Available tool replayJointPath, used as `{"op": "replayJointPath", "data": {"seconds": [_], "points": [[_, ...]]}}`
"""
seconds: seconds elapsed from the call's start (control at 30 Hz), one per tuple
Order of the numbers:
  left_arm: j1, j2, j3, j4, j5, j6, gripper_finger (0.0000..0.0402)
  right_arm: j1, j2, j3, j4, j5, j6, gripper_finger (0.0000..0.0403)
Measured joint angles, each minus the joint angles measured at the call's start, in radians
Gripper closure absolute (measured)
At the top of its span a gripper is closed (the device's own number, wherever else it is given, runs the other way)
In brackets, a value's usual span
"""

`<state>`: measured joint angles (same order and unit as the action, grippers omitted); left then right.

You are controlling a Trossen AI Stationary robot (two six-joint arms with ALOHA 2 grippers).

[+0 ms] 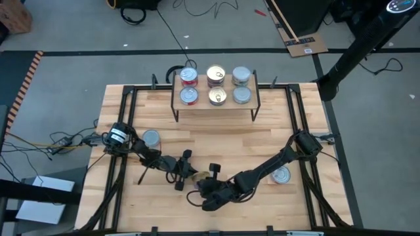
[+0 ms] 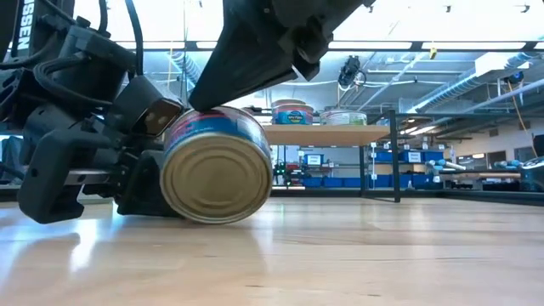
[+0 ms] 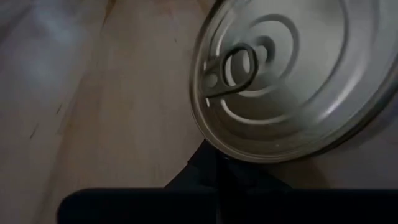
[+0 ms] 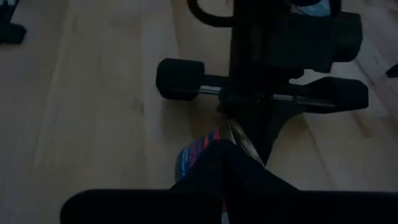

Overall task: Stack canned seafood by type on shelf
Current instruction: Stack the blue pink tuna can on top of the blue pink tuna can on the shelf

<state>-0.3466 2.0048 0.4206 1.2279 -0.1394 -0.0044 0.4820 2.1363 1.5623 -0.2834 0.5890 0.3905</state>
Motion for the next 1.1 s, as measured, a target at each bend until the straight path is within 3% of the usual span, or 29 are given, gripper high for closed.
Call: {"op": "replayJointPath", "data": {"seconds": [0.67,1.1], "points": [[0.001,-0.006,-0.01,-0.031,0.037,0.0,0.04,-0.059,0.002,0.073,-0.128,-0.003,0.129,0.0389],[-0.002,-0.014,-0.048,-0.025,0.006,-0.001,0.04,-0.042,0.001,0.073,-0.19,-0.067,0.204,0.0387]]}}
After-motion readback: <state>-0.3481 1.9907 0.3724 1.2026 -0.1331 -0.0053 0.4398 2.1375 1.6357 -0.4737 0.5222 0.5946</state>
